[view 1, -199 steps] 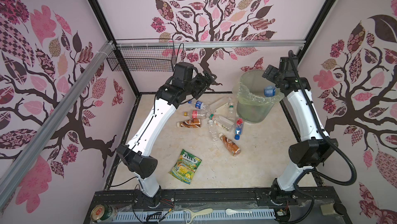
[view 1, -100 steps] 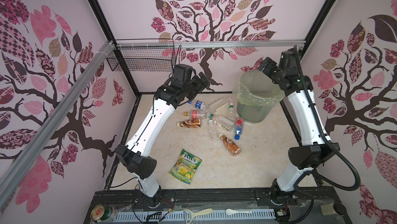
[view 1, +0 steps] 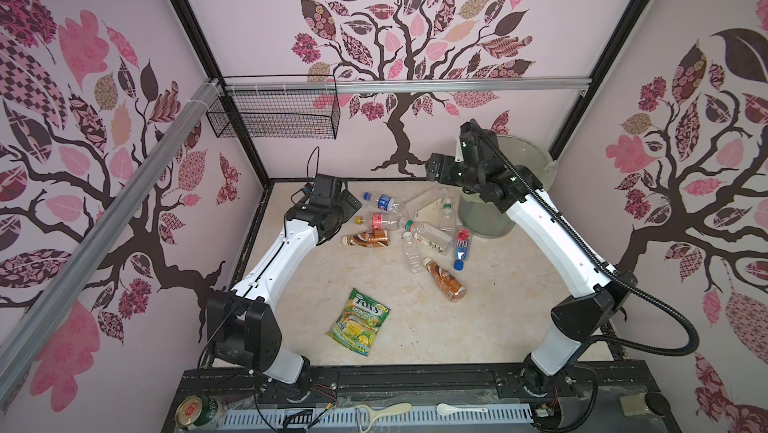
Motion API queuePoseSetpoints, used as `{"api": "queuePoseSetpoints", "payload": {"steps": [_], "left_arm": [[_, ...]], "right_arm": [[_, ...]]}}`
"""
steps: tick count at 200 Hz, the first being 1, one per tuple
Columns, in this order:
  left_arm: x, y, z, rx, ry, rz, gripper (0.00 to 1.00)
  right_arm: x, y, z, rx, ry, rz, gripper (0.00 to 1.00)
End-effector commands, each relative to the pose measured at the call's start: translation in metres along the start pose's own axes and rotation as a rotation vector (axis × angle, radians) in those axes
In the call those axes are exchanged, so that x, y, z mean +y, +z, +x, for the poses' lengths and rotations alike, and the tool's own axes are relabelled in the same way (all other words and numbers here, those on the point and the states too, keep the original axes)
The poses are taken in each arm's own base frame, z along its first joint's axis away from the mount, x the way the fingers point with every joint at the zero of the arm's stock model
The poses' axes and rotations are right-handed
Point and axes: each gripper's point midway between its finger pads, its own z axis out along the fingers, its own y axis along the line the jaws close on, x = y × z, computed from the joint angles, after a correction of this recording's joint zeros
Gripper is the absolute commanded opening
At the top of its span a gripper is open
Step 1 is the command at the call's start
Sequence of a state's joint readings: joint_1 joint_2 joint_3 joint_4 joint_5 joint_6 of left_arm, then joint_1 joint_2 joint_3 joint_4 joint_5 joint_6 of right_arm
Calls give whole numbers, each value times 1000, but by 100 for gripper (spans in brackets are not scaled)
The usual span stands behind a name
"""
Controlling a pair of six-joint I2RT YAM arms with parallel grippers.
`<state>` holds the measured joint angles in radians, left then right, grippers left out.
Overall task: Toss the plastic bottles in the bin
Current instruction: 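Lower the left gripper onto the Nescafé bottle's cap while the right approaches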
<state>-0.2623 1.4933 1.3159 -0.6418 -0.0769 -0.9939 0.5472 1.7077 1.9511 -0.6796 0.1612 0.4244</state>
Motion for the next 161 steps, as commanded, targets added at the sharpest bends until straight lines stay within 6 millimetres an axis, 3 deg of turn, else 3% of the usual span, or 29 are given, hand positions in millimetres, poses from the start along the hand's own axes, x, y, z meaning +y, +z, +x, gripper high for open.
{"api": "queuePoseSetpoints", "payload": {"steps": [1,38,66,83,106,138,161], "left_arm": [[-7,-5,-9,-30,-55,114,98],[31,29,-3,55,-222,130,98],[33,44,-5,106,-152,84,98],[22,54,0,175,-90,102,98],[23,70,11,240,-105,92,98],[58,93,39,359,-195,-79,98],[64,102,54,422,-265,-109,98]], "right_arm": [[11,-2,17,28,-71,-1,99],[42,25,62,116,-182,-20,100],[54,48,91,177,-234,-31,99],[55,59,105,210,-243,-28,99],[55,70,117,239,-252,-21,100],[51,80,130,268,-260,-6,99],[48,84,137,281,-265,0,100]]}}
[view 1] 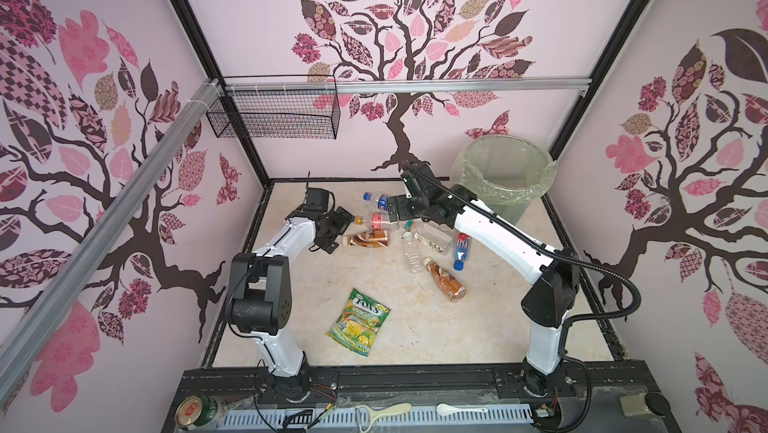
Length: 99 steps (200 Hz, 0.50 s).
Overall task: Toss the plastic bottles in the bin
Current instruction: 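Lower the left gripper onto the Nescafé bottle's cap while the right approaches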
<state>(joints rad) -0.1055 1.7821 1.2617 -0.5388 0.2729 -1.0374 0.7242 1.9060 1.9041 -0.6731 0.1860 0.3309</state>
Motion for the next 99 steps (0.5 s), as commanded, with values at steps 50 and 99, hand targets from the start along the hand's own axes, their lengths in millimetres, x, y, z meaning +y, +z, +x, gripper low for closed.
{"api": "queuePoseSetpoints", "payload": {"steps": [50,99], "left_arm": [[4,20,10,104,-192,-86,94],[4,37,1,99,-275,-140,88]], "right_arm": [[-1,22,16,42,-35,20,100],[-5,20,15,32,-46,36,99]]}}
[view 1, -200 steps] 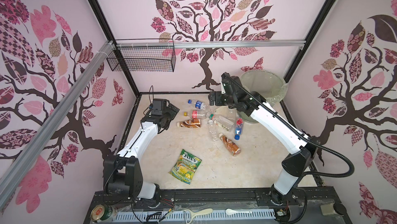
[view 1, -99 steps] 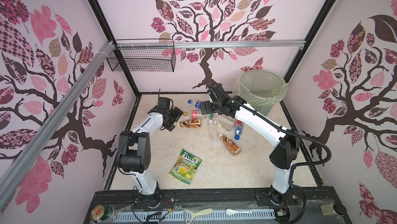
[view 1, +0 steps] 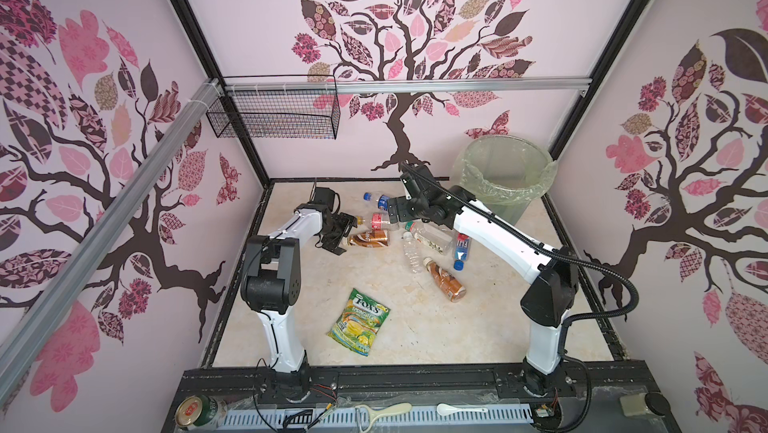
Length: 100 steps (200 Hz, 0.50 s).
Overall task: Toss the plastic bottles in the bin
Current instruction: 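Lower the left gripper onto the Nescafé bottle's cap while the right approaches, then close the left gripper on the Nescafé cap and lift the bottle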
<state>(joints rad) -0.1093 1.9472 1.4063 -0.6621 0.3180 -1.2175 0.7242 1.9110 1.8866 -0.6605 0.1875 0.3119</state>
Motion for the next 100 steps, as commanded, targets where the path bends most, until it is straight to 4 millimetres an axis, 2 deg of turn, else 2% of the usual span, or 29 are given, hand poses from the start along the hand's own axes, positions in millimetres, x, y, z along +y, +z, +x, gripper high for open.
{"api": "queuePoseSetpoints", "payload": {"steps": [1,59,100], "left_arm": [[-4,5,-3,-3,-58,-32,88],[-3,23,-10,-6,-86,-85,79],[-1,33,-10,-6,-69,-118,69]], "right_arm": [[-4,14,10,24,-25,30,99],[-11,6,7,6,-29,43,100],[-17,-1,0,-14,-19,55,99]]}}
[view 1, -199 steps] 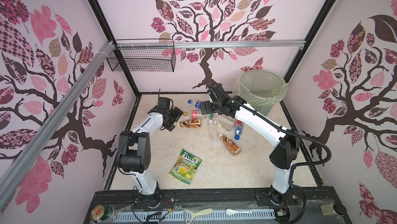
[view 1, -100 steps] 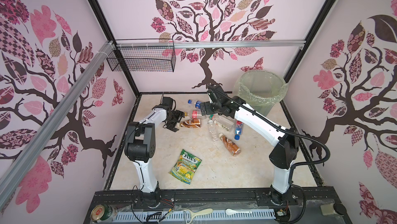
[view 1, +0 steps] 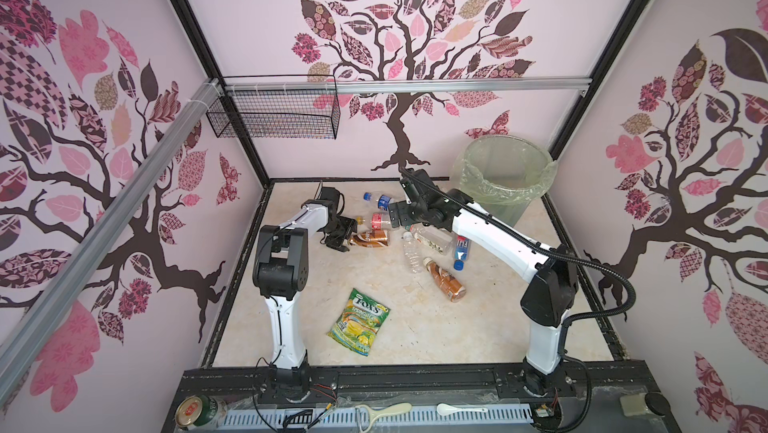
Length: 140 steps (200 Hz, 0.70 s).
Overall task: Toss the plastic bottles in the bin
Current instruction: 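Close the left gripper on the Nescafé cap and lift the bottle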
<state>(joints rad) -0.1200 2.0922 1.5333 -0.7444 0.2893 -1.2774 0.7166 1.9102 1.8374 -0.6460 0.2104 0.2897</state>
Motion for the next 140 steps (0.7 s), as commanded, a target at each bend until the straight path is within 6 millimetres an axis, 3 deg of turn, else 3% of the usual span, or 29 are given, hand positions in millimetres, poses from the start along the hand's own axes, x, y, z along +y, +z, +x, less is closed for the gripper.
{"api": "queuePoseSetpoints", "payload": {"steps": [1,30,59,97,140], "left_arm": [[-5,3,-1,-14,11,-18,68],[-3,8,-1,-9,24,-25,53],[-6,4,2,4,59,-24,47],[-15,-23,9,-24,121,25,42],[-44,-67,35,-46,252,106,40]], "right_arm": [[-8,-11,-13,-39,8,19,99],[-13,-23,-17,-60,-2,30,99],[-20,-34,-17,-79,-8,49,100],[-20,-48,-17,-98,-8,22,100],[-26,-61,-11,-88,54,-50,99]]}}
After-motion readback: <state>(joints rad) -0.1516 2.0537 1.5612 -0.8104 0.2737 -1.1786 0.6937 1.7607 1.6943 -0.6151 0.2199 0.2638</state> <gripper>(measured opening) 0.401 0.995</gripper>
